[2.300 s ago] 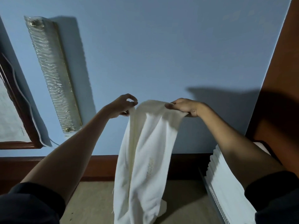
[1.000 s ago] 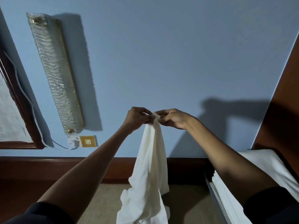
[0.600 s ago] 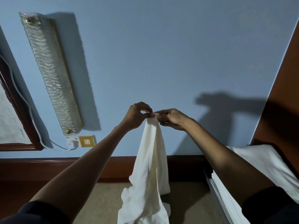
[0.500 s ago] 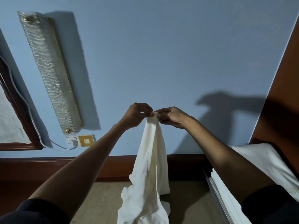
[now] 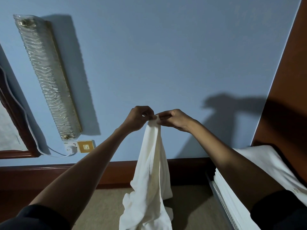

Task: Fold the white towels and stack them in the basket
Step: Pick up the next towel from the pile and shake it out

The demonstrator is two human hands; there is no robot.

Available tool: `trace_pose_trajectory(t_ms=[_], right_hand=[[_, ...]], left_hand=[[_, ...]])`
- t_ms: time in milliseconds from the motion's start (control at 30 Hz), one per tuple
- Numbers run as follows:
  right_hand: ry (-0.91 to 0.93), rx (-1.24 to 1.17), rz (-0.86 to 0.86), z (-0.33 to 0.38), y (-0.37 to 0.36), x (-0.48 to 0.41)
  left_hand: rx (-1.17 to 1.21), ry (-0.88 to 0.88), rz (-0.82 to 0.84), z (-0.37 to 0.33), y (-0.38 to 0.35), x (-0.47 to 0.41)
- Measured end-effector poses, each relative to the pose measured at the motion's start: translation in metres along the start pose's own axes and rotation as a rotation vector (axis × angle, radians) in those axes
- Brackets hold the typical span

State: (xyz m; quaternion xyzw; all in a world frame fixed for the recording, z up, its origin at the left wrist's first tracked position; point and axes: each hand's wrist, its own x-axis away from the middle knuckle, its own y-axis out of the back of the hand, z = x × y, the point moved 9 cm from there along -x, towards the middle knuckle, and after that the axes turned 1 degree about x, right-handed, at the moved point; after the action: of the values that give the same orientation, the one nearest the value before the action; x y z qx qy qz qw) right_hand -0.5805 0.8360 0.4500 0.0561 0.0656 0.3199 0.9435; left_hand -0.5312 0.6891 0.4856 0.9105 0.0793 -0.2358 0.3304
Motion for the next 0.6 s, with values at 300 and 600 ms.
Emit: trace_pose_trajectory(t_ms=[300,600], right_hand=[[0.202,0.272,-0.211,0.024,0.018,-0.001],[0.406,0.343,-0.077,0.136,0.025,0.006]], left_hand=[[0.263,0.158,0.166,0.008,-0.005,0.012],[0.485,0.168,0.230,-0.034,0.012,-0.009]])
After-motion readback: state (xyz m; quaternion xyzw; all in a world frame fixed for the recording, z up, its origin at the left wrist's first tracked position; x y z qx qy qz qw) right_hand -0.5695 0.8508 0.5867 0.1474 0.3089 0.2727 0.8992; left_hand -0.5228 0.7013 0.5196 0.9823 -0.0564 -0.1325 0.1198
